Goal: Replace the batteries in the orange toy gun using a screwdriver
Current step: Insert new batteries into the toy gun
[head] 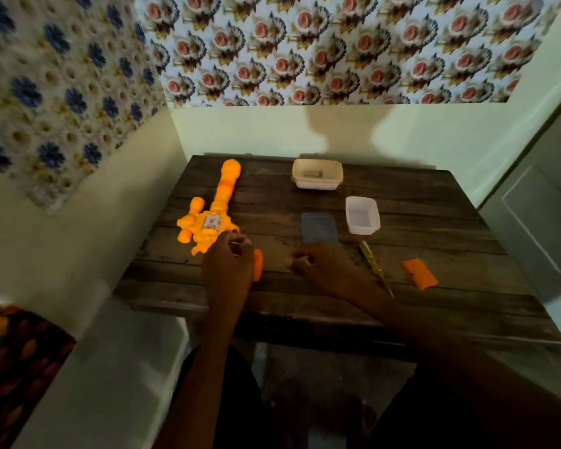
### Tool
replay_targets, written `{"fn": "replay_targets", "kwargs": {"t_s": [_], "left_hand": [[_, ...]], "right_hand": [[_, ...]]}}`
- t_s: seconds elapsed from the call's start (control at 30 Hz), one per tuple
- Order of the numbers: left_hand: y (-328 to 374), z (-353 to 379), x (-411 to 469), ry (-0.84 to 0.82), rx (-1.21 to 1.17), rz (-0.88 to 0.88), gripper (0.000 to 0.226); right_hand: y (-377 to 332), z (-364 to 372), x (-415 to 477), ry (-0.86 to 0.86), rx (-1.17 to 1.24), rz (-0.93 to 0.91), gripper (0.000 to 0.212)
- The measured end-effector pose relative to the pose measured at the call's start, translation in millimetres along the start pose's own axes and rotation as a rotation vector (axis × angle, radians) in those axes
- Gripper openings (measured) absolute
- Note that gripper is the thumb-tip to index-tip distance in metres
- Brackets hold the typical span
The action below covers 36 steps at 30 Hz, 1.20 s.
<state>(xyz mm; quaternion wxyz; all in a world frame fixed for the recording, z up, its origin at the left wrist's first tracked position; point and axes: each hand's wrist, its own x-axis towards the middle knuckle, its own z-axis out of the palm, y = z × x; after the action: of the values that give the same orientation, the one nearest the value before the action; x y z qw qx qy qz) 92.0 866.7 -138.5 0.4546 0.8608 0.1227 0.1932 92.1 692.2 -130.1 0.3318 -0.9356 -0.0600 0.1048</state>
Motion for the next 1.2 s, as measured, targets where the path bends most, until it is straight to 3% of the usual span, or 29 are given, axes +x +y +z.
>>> {"fn": "replay_targets", "kwargs": {"t_s": [0.13,0.23,0.3,0.37,0.47,0.6,0.67,0.7,0.77,0.83,0.93,1.0,1.2], "left_hand": [[-28.9,-26.4,7.7,0.061,0.061,-0.110,0.025],[-48.8,-31.1,18.1,-0.036,0.033,-0.273,0.036],[-56.5,-28.5,19.9,-0.101,-0.098,-0.357,0.035],[-54.1,-24.3,17.6,-0.111,-0.310,-0.428,0.018],[-50.1,-21.0,11.6,-0.105,-0.620,-0.491,0.012],[-49.8,-17.8,14.4,-0.198,-0.861,-0.499,0.032],[-46.0,-12.1,18.7,-0.237,-0.936,-0.506,0.026],[-45.1,-7.6,20.6,-0.233,-0.960,-0.507,0.022],[-40.8,-1.1,22.7,-0.206,-0.970,-0.495,0.031],[-37.1,5.0,22.7,-0.184,-0.986,-0.481,0.037],[-34.2,12.8,18.3,-0.195,-0.982,-0.477,0.038],[-35.7,19.0,15.6,-0.189,-0.985,-0.478,0.040],[-39.2,27.1,13.9,-0.154,-0.999,-0.462,0.044]], "right_hand": [[-28.2,39.0,12.6,0.043,-0.189,-0.211,0.051],[-36.8,60.1,34.2,0.026,-0.297,-0.175,0.065],[-39.5,67.4,45.3,0.041,-0.366,-0.156,0.060],[-38.1,69.5,52.3,0.026,-0.403,-0.171,0.054],[-34.7,62.1,55.6,-0.021,-0.324,-0.184,0.054],[-28.8,55.1,50.4,-0.027,-0.189,-0.201,0.048],[-28.8,51.9,41.9,-0.028,-0.140,-0.245,0.049],[-31.8,48.0,35.7,-0.031,-0.082,-0.251,0.046],[-33.8,38.5,30.0,-0.044,0.209,-0.091,0.034],[-28.2,26.3,27.7,-0.101,0.685,0.180,0.031],[-16.7,11.8,29.8,-0.229,1.387,0.367,0.028],[-13.2,8.2,29.8,-0.258,1.502,0.439,0.023],[-11.1,5.2,26.6,-0.258,1.427,0.438,0.012]]}}
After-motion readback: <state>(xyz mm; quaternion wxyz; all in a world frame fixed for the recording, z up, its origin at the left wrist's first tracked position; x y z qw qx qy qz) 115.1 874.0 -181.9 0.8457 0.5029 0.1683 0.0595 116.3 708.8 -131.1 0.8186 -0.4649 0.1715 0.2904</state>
